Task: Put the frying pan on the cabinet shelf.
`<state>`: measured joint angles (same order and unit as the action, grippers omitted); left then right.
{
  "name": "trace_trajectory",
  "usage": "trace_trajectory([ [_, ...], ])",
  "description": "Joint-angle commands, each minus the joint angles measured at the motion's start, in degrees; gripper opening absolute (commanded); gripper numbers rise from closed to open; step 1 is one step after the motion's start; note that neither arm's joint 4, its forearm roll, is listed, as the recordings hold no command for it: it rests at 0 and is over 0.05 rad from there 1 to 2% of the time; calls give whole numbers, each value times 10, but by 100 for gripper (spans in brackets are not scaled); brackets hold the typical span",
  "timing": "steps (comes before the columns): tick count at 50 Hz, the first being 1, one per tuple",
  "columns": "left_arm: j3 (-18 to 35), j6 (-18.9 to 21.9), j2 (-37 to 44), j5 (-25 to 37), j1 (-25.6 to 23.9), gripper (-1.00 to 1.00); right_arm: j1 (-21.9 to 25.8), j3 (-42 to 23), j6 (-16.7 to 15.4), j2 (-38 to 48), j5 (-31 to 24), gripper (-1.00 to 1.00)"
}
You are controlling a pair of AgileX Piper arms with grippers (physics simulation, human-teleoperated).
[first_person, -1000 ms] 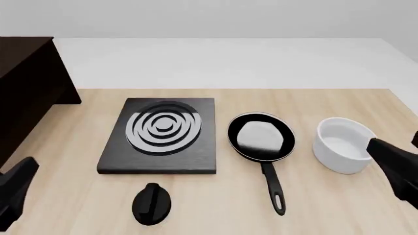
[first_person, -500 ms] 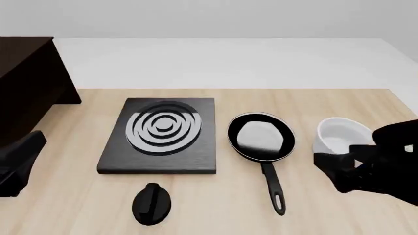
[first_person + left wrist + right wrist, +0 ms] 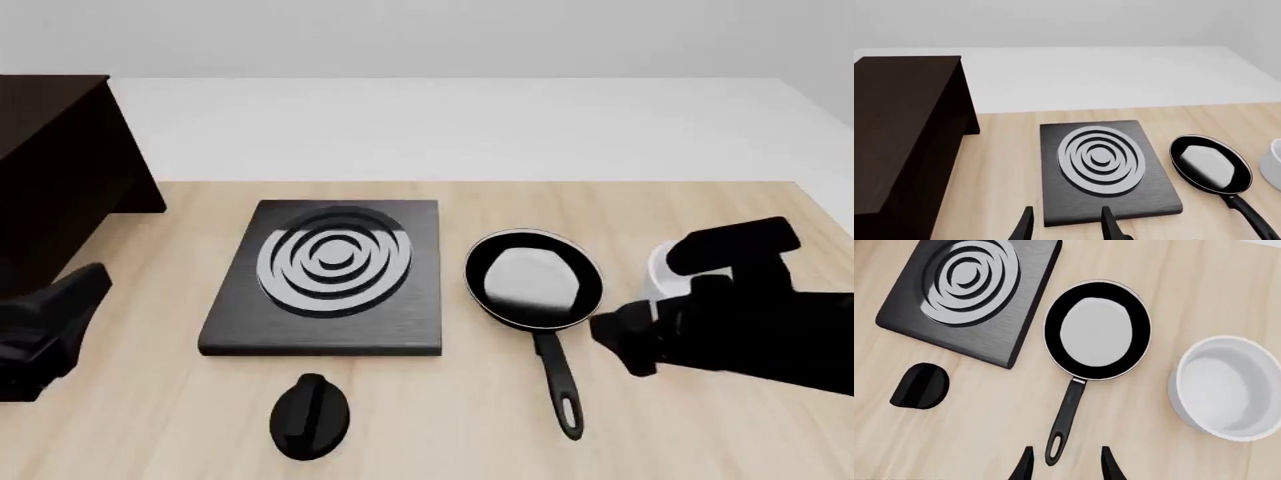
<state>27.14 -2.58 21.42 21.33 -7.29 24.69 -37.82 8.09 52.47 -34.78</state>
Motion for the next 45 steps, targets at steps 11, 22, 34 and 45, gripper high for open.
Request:
trace_trajectory([
  [11, -25, 14, 5, -8, -7, 100, 25, 5, -25, 158, 52, 100],
  [22, -26, 10, -3, -1, -4, 100, 26, 6, -19, 180, 66, 100],
  [34, -8, -18, -9, 13, -24, 100, 36, 34, -8, 222, 124, 100],
  [45, -24, -8, -9, 4, -26, 100, 43, 43, -7, 241, 142, 100],
])
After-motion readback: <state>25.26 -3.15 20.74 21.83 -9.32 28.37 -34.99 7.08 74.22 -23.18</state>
